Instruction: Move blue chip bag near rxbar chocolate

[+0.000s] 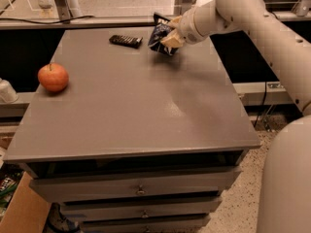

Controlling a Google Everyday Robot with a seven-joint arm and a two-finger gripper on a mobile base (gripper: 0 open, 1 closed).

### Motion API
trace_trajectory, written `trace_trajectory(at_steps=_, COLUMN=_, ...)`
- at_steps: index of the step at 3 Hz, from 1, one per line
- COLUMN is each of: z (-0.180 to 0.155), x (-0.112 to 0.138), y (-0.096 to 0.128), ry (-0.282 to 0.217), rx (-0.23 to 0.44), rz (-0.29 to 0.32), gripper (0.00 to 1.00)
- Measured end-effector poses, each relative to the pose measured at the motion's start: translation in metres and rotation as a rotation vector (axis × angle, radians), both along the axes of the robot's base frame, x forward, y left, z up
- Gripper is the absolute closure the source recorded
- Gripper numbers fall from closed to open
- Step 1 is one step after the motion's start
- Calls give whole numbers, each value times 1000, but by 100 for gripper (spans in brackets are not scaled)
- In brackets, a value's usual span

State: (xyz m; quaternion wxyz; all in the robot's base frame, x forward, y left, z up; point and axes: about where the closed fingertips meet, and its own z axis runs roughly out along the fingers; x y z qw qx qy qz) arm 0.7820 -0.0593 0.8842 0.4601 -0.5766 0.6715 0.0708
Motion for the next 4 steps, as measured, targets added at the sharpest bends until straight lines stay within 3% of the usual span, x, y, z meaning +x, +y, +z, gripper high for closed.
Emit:
trace_trajectory(at_steps=1, z=-5, x=19, y=20, ry=1, rx=33, rz=27, gripper=100)
trace_trajectory(at_steps=3, z=-28, x=33, y=45, ry=33, rx=30, rz=54, gripper=100)
trace_trajectory(at_steps=4, z=-35, x=36, y=50, ry=47, rx=8, rz=57, gripper=82)
